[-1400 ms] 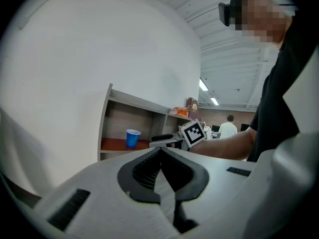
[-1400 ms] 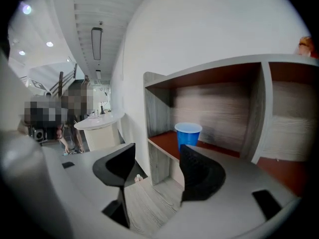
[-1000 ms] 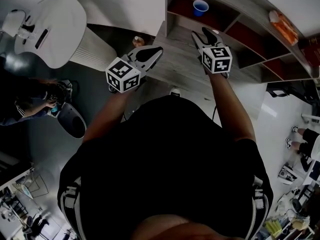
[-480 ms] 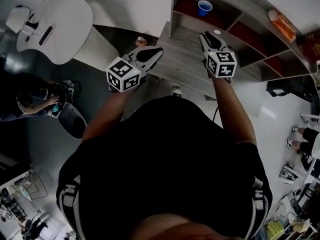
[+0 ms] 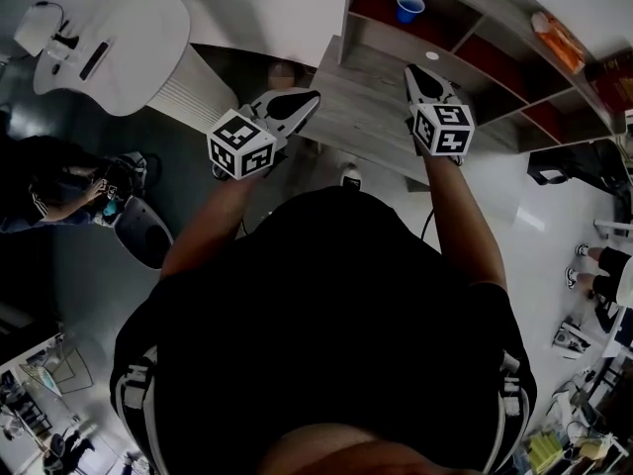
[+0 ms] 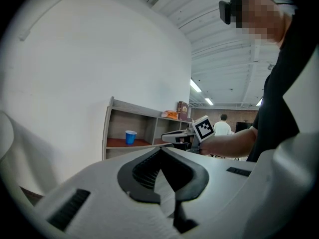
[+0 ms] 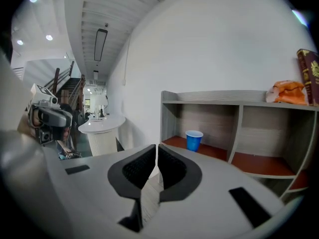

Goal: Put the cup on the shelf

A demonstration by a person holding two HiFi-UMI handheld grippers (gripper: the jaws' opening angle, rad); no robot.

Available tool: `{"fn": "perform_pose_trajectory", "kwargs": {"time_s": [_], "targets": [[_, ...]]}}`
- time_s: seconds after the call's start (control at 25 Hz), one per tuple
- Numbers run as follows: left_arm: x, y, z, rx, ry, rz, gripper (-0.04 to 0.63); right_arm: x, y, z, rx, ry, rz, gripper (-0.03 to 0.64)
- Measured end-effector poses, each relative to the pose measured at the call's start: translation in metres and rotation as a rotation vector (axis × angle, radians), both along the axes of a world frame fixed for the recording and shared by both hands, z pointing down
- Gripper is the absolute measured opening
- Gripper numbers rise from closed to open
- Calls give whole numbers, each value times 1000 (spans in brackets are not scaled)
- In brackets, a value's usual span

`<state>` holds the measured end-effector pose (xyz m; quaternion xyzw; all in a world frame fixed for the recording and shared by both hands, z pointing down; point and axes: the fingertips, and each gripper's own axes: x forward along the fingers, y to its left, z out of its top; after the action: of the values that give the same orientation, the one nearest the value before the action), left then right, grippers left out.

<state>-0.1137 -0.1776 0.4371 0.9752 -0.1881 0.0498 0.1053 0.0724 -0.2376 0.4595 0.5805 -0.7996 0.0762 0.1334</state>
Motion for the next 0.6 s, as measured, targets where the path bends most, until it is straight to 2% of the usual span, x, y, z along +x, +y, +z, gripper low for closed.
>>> {"fn": "perform_pose_trajectory", "kwargs": {"time_s": [0.6], "targets": [[-1,34,4,-17,3,-3,17,-4,43,-18,24,-33,-19,8]]}}
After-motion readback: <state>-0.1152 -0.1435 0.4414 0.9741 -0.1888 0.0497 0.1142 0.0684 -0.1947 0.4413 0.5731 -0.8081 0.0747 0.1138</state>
